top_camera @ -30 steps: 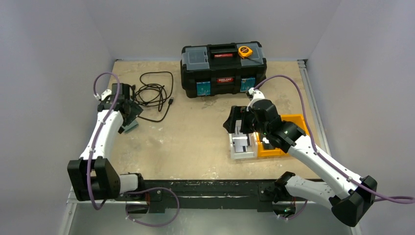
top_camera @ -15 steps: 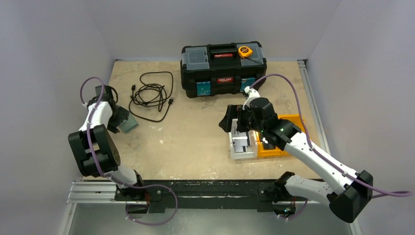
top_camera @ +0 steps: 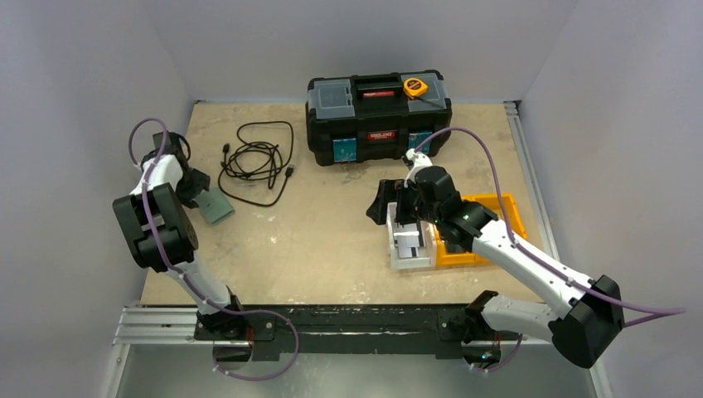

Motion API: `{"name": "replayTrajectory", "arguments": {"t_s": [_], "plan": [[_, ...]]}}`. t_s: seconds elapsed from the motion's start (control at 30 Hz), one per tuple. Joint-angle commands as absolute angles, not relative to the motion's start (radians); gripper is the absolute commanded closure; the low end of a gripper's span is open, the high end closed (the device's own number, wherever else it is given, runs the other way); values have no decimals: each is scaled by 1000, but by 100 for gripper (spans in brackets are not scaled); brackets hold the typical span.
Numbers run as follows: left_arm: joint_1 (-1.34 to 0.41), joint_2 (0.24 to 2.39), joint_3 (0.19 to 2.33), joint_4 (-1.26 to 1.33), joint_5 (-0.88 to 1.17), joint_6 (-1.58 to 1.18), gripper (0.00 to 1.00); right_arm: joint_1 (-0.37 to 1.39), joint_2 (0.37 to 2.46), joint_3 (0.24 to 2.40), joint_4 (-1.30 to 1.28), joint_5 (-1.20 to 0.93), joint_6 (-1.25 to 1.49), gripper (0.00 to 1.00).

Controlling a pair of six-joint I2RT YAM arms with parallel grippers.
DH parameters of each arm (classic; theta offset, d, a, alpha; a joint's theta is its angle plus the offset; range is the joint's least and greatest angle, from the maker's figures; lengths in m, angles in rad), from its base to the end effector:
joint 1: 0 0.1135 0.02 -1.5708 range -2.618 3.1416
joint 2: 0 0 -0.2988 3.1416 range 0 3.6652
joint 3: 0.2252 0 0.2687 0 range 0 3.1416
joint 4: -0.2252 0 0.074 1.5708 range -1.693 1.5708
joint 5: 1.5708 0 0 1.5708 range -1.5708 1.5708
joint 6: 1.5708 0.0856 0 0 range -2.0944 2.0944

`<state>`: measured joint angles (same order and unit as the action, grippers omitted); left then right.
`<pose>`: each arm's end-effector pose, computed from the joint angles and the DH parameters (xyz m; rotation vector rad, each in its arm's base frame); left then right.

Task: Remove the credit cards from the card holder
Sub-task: Move the card holder to the center of the board.

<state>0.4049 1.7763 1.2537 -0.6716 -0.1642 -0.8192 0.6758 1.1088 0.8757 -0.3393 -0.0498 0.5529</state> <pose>0.3586 0.1689 0.1799 -1.6082 2.2163 0.1132 0.2233 0.1845 0.2925 -0.1681 2.2368 0.7506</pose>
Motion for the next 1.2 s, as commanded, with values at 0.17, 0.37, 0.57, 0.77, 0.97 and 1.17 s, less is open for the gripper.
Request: {"name": "replayTrajectory", "arguments": {"t_s": [0.17,0.37,0.57,0.77,0.97,1.17], "plan": [[413,1819,1281,-724,-178,-843,53,673,1135,870,-284,-84,508,1],[411,1836,1261,-738,-162,-846,58,675,1128,855,-272,-93,516,1],[402,1845,1270,-760,-150,-837,68,674,1119,847,-270,-94,518,1],[374,1837,1276,-803,-165,-832,87,674,1107,838,-266,-101,527,1],[339,1790,1231,-829,-174,-833,100,674,1096,832,-267,-104,530,1],[263,1665,1125,-858,-179,-860,100,675,1088,821,-264,-107,535,1]]}}
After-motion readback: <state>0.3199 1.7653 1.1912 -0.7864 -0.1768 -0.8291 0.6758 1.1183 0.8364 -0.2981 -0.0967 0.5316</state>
